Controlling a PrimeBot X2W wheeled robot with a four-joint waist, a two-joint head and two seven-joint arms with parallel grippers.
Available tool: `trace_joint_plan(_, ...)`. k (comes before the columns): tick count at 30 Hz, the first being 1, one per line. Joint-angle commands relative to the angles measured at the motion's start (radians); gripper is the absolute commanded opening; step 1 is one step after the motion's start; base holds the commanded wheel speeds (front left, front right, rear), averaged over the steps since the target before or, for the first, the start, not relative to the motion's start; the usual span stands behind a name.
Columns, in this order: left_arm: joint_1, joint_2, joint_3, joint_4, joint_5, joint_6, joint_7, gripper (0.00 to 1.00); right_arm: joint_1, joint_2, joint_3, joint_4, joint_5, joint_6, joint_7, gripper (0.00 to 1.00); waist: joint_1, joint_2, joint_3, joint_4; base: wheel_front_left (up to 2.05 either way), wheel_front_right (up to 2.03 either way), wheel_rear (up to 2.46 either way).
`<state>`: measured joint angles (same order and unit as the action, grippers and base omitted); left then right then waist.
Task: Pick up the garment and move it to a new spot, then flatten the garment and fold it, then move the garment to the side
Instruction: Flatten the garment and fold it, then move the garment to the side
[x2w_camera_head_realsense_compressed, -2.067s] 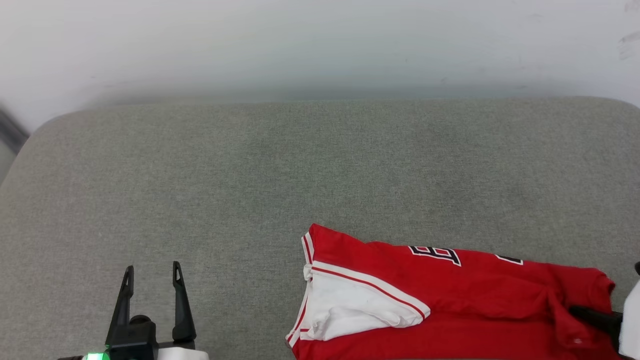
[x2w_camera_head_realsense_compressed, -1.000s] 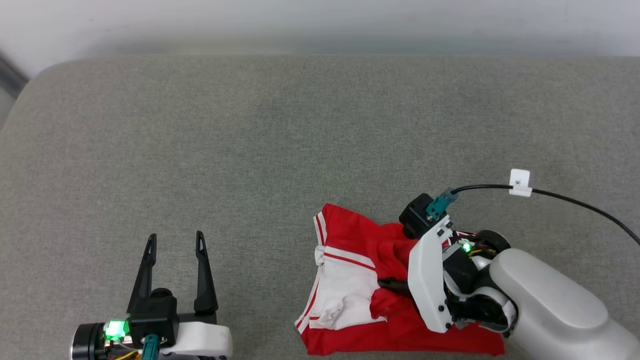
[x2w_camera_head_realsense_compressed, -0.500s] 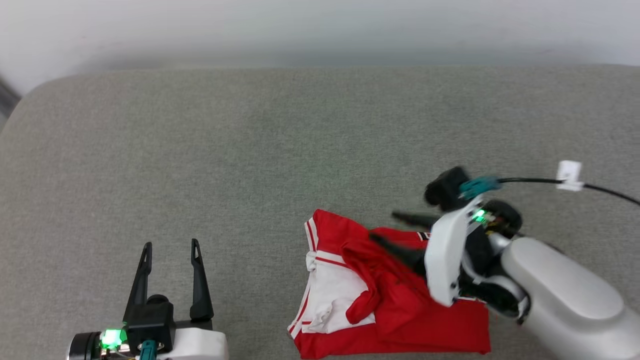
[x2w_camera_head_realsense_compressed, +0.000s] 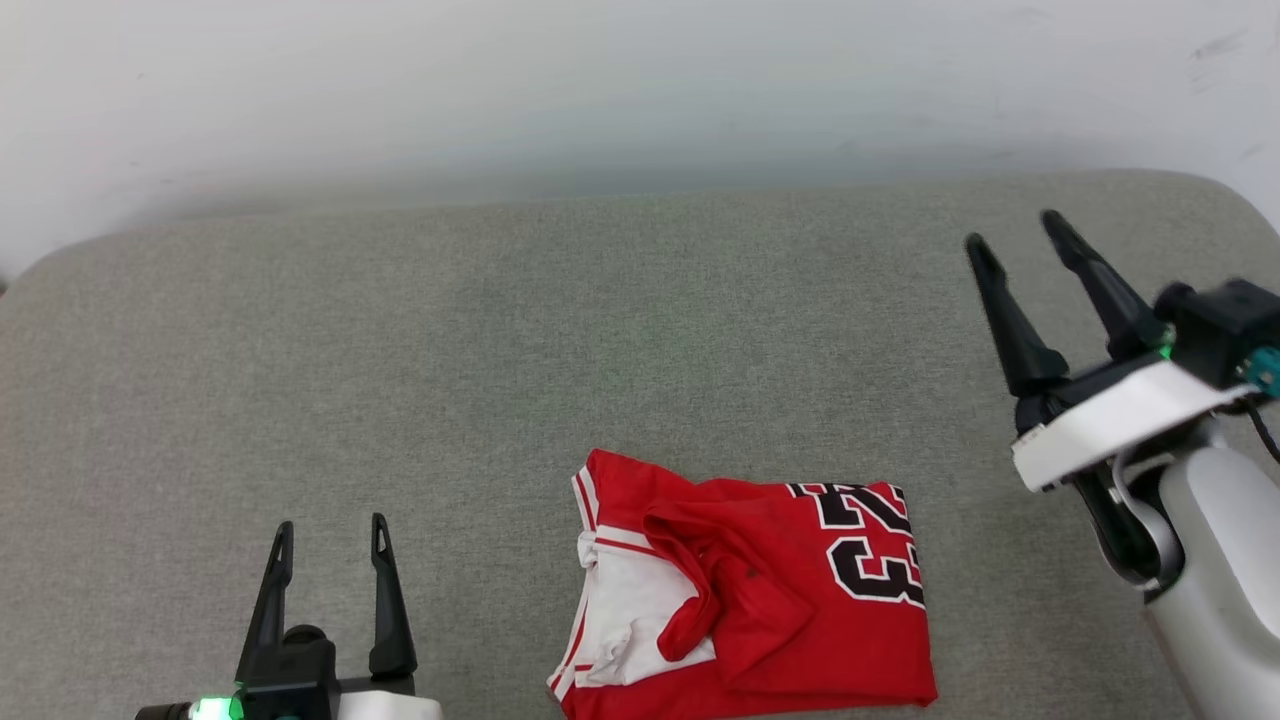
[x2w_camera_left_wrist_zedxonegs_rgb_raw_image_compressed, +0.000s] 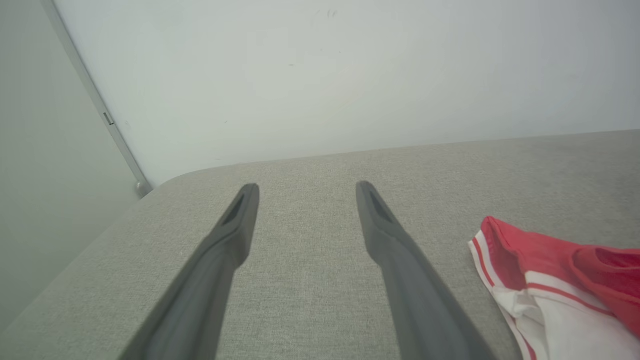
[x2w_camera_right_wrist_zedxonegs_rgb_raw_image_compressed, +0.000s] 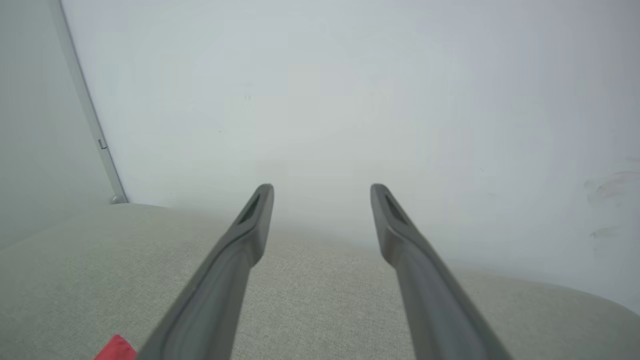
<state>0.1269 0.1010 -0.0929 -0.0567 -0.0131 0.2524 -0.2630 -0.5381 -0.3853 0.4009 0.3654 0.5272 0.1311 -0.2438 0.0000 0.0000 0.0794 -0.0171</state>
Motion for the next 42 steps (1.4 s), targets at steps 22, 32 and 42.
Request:
trace_joint_plan(22, 0.056, -0.008, -0.007, -0.020, -0.009, -0.022, -0.002, 1.00, 0.572, 0.277, -0.392, -0.350, -0.298, -0.001, -0.021, 1.00, 0.0000, 0.0000, -0.046, 0.001, 0.00, 0.00, 0.00)
trace_joint_plan(32, 0.070, -0.009, 0.006, -0.020, -0.011, -0.029, -0.002, 1.00, 0.552, 0.279, -0.377, -0.366, -0.306, -0.001, -0.021, 1.00, 0.0000, 0.0000, -0.056, -0.003, 0.00, 0.00, 0.00)
trace_joint_plan(42, 0.053, -0.011, 0.012, -0.011, -0.013, -0.041, -0.002, 1.00, 0.252, 0.102, -0.269, -0.274, -0.296, -0.001, 0.076, 1.00, 0.0000, 0.0000, -0.048, -0.001, 0.00, 0.00, 0.00)
